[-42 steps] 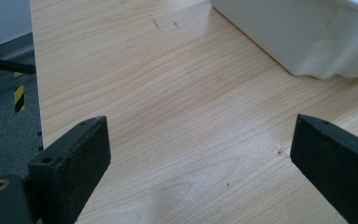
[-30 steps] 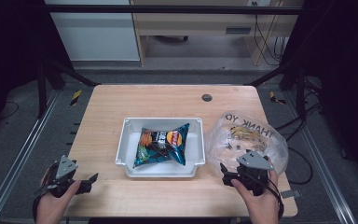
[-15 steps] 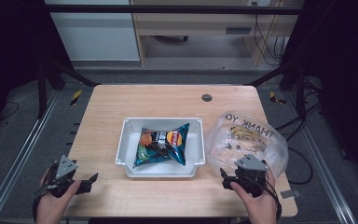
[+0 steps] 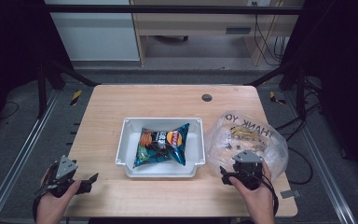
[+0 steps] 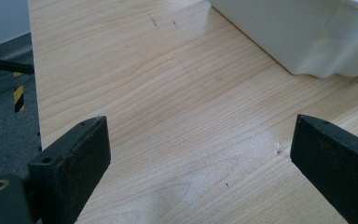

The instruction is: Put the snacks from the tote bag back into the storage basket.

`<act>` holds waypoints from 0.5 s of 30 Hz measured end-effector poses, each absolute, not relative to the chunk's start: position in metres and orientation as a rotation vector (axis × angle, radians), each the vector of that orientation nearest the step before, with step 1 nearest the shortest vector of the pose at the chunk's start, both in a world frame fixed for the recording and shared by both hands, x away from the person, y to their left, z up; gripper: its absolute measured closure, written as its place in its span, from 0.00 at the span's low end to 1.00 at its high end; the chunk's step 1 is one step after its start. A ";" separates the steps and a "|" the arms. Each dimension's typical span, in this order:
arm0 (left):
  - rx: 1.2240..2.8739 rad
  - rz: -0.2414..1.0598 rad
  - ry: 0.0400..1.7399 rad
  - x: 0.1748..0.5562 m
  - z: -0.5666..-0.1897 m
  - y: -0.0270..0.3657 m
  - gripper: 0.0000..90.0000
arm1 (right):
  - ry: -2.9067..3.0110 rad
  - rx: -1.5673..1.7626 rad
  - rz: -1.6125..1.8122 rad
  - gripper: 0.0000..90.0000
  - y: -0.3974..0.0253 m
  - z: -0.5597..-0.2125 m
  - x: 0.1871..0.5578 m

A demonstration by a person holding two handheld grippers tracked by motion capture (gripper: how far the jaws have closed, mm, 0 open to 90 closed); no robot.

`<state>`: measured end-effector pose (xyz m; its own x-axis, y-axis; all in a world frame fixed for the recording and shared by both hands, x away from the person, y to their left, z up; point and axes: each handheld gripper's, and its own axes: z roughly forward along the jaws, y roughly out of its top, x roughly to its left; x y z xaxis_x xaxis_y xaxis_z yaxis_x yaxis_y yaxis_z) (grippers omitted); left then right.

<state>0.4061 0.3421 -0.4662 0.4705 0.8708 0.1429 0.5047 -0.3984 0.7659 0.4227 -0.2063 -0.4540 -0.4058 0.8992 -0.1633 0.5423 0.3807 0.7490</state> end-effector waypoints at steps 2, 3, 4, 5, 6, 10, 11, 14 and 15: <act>2.063 0.716 1.136 0.406 -0.466 0.342 0.05 | 2.087 1.245 0.822 0.08 -0.206 -0.456 0.426; 2.063 0.716 1.137 0.406 -0.466 0.342 0.05 | 2.087 1.251 0.818 0.08 -0.206 -0.457 0.427; 2.063 0.716 1.137 0.406 -0.466 0.342 0.05 | 2.085 1.255 0.816 0.08 -0.206 -0.458 0.429; 2.063 0.716 1.137 0.406 -0.466 0.342 0.05 | 2.082 1.262 0.814 0.08 -0.206 -0.458 0.430; 2.063 0.716 1.137 0.406 -0.466 0.342 0.05 | 2.079 1.272 0.813 0.08 -0.206 -0.459 0.432; 2.063 0.716 1.136 0.406 -0.466 0.342 0.05 | 2.071 1.292 0.807 0.08 -0.207 -0.463 0.436; 2.062 0.716 1.137 0.406 -0.466 0.342 0.05 | 2.069 1.299 0.799 0.08 -0.208 -0.464 0.437; 2.062 0.716 1.137 0.406 -0.466 0.343 0.05 | 2.057 1.330 0.783 0.08 -0.209 -0.468 0.438; 2.061 0.716 1.137 0.406 -0.466 0.343 0.05 | 2.052 1.329 0.786 0.08 -0.209 -0.470 0.439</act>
